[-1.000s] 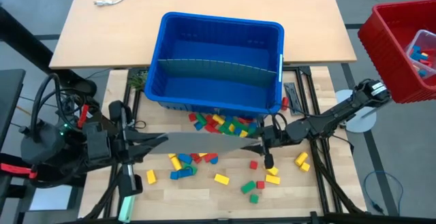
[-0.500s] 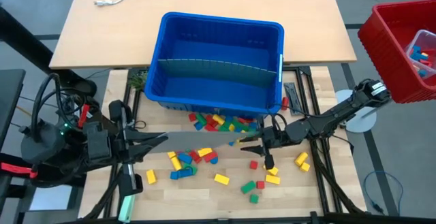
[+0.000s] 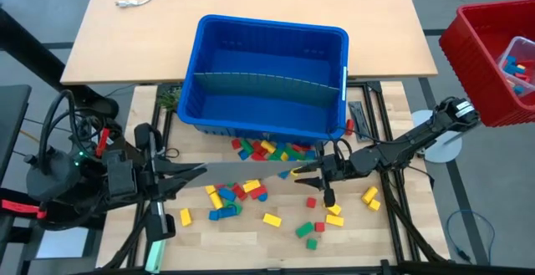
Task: Sort blocks
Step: Assemble the blue bin using gray bin divider
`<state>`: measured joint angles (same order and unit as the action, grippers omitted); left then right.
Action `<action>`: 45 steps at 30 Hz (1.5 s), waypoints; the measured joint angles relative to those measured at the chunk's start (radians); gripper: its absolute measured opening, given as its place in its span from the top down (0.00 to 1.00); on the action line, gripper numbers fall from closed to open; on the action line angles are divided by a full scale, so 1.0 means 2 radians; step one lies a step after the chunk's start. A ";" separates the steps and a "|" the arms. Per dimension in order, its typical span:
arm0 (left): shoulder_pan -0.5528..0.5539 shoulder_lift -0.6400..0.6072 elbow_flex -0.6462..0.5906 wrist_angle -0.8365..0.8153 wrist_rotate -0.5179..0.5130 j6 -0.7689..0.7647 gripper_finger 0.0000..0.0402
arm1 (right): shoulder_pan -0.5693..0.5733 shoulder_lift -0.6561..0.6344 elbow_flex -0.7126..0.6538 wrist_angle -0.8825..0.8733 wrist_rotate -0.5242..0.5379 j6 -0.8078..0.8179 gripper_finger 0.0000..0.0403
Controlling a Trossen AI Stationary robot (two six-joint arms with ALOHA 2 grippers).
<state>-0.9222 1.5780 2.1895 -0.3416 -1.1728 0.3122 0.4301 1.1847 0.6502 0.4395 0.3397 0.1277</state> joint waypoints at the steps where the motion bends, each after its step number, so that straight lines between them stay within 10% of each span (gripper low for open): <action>1: 0.000 0.000 0.000 0.000 0.000 0.000 0.98 | 0.000 0.000 0.000 0.000 0.000 0.000 0.72; 45: 0.010 0.001 0.000 -0.002 0.016 -0.002 0.98 | 0.000 0.000 0.000 0.009 -0.010 0.004 0.75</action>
<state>-0.9024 1.5791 2.1887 -0.3452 -1.1413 0.3077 0.4294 1.1843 0.6495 0.4573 0.3191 0.1360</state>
